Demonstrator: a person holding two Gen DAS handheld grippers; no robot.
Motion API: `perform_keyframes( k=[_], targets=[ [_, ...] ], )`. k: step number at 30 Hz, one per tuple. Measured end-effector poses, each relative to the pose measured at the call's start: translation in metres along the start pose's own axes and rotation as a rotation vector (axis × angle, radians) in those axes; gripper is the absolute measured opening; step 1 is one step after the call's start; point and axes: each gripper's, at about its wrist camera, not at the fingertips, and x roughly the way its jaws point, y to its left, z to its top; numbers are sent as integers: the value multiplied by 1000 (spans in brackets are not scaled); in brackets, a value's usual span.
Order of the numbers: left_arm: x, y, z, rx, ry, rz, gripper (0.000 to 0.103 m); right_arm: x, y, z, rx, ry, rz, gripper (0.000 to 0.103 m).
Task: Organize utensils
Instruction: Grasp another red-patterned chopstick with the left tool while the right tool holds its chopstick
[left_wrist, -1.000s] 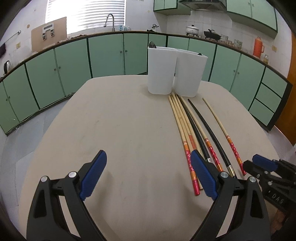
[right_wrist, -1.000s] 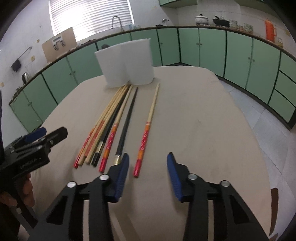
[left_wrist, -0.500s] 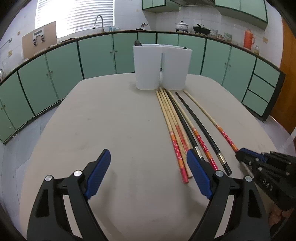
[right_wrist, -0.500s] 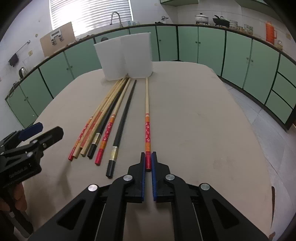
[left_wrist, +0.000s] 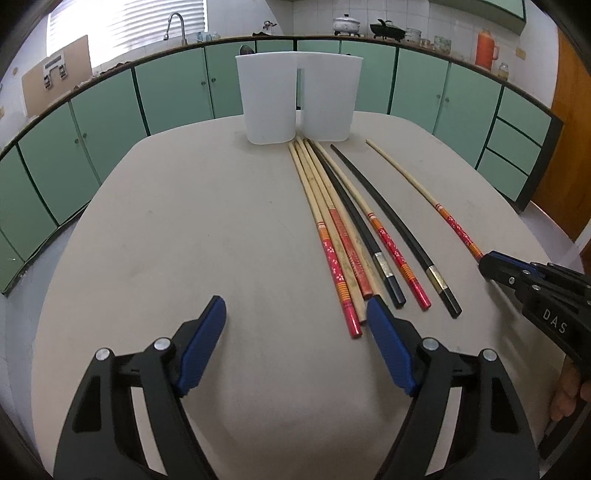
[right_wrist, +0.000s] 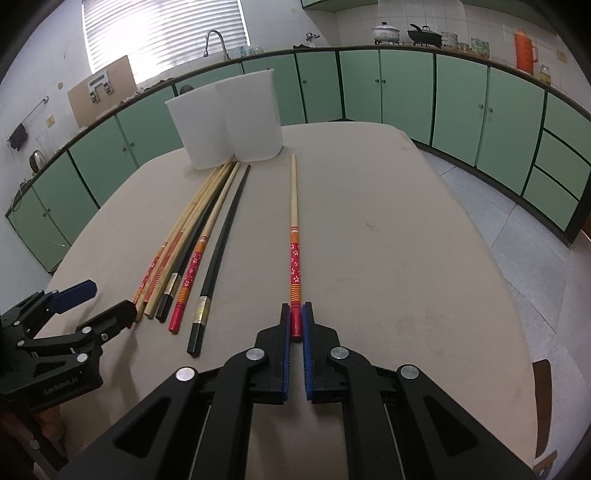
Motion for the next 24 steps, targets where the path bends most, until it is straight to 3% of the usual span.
perform_keyframes(
  k=[3, 8, 10, 24],
  targets=[
    [-1, 1, 0, -4, 0, 1, 69, 0, 0, 0, 0, 0, -1, 6],
    [4, 12, 2, -50, 22, 22, 50, 0, 0, 0, -5, 0, -5, 6],
    [4, 19, 2, -86, 23, 11, 50, 1, 1, 0, -8, 2, -6, 6],
    [-1, 15, -4, -47, 24, 20, 55, 1, 3, 1, -23, 8, -7, 6]
  ],
)
